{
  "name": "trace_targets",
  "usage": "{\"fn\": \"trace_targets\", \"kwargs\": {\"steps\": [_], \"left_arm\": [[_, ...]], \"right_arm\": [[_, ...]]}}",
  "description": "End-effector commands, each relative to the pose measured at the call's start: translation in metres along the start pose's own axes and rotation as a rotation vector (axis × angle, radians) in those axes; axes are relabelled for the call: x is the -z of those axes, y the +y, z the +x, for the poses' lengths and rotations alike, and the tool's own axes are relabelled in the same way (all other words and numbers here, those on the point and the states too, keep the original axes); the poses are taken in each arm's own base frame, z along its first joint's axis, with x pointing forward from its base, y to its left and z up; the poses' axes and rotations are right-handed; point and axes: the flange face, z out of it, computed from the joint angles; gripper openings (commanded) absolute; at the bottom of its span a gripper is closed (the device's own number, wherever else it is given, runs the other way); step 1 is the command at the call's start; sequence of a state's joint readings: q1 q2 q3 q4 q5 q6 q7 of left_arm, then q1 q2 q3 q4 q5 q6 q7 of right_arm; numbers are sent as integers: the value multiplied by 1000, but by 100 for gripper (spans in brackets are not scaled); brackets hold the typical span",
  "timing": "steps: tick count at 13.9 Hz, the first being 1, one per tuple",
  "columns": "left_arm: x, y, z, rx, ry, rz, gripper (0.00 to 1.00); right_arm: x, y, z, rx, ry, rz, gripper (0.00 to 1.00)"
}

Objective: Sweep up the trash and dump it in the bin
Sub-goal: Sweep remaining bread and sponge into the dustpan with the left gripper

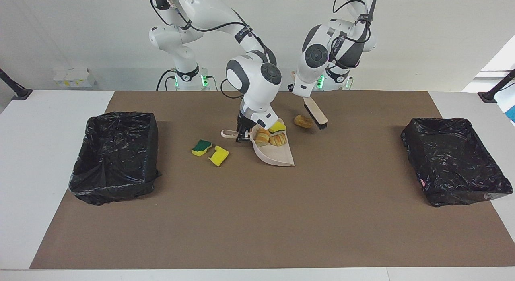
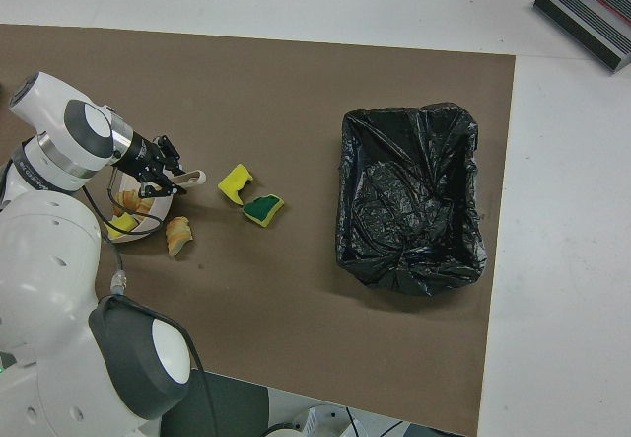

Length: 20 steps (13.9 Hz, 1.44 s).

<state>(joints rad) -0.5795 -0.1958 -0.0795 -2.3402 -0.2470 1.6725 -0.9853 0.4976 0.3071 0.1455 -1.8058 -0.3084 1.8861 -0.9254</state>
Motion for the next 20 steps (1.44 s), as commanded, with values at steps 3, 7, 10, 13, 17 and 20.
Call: {"fn": "trace_targets", "kwargs": {"steps": [3, 7, 10, 13, 17, 20], "left_arm": [[-29, 4, 2, 57, 63, -64, 0], [-32, 40, 24, 30, 79, -184, 0], [-6, 68, 38, 0, 121, -294, 0], [5, 82, 40, -1, 129, -359, 0], [16, 97, 39, -147, 207, -422, 0], [27, 107, 43, -200, 228, -444, 0]], "right_arm": [[-4, -23, -1, 45, -5, -5, 0], [-6, -24, -1, 46, -11, 3, 0], [-9, -20, -5, 37, -8, 5, 0], [-10, -17, -7, 31, -6, 4, 0], [-19, -3, -21, 7, 18, -13, 0], [-28, 7, -29, -22, 67, -29, 0]]}}
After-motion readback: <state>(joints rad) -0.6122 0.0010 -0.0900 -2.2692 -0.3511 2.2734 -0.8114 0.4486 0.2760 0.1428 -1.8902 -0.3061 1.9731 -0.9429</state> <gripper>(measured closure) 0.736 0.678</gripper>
